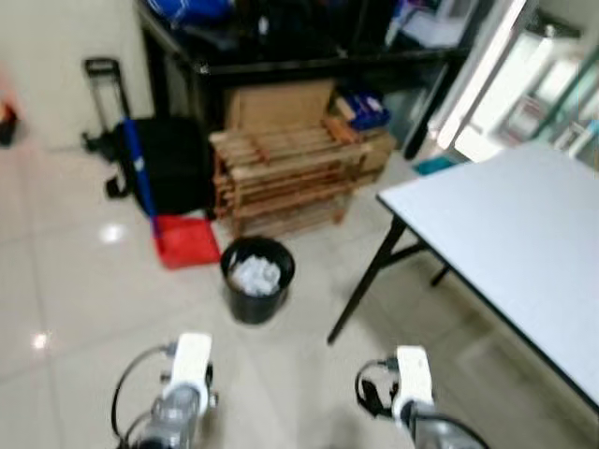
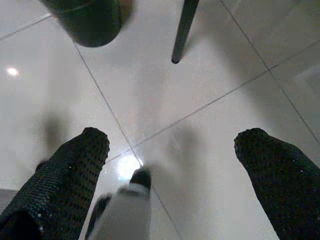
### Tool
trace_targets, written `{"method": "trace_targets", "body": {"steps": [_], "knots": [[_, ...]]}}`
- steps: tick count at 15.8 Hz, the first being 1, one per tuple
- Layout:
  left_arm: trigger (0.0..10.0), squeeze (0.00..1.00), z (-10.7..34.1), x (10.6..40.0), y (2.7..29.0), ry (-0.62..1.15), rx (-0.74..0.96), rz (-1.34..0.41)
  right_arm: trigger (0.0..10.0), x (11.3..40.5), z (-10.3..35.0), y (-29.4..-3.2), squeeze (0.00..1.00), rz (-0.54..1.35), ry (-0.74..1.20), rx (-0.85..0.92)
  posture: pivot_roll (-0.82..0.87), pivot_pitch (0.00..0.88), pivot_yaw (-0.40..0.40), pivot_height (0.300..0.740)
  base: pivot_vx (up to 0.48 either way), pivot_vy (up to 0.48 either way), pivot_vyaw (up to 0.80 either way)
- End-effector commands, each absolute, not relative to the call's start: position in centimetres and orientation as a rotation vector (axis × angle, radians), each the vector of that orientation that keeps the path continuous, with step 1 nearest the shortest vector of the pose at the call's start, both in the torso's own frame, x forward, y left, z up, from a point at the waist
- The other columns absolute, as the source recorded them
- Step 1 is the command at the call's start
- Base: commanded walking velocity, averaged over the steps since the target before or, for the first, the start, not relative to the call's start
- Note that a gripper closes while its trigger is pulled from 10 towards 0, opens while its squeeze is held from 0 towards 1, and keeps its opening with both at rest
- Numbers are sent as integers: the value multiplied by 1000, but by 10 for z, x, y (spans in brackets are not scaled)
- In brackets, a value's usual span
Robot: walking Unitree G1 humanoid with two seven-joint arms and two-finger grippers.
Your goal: Picking trash to rubbish bin
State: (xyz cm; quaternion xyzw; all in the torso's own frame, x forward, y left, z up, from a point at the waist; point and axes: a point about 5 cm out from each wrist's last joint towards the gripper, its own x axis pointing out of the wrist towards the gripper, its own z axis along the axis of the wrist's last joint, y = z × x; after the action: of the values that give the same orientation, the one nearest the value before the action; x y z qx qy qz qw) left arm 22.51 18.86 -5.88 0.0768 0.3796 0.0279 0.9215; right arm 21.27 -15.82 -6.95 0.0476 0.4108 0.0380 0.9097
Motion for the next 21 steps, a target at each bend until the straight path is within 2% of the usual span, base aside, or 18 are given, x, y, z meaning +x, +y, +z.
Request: {"method": "trace_targets", "body": {"steps": [1,14,21], "knots": [[10000,0,-64,219,181,806,149,44,10000,211,-70,-164,0,64,853,91,-73,58,-122,740,-304,0,0],[10000,0,-64,219,180,808,146,46,10000,212,-70,-165,0,65,853,89,-75,67,-128,740,-302,0,0],[10000,0,-63,220,182,806,149,63,10000,214,-68,-164,0,67,844,89,-73,65,-127,740,0,0,0]]}}
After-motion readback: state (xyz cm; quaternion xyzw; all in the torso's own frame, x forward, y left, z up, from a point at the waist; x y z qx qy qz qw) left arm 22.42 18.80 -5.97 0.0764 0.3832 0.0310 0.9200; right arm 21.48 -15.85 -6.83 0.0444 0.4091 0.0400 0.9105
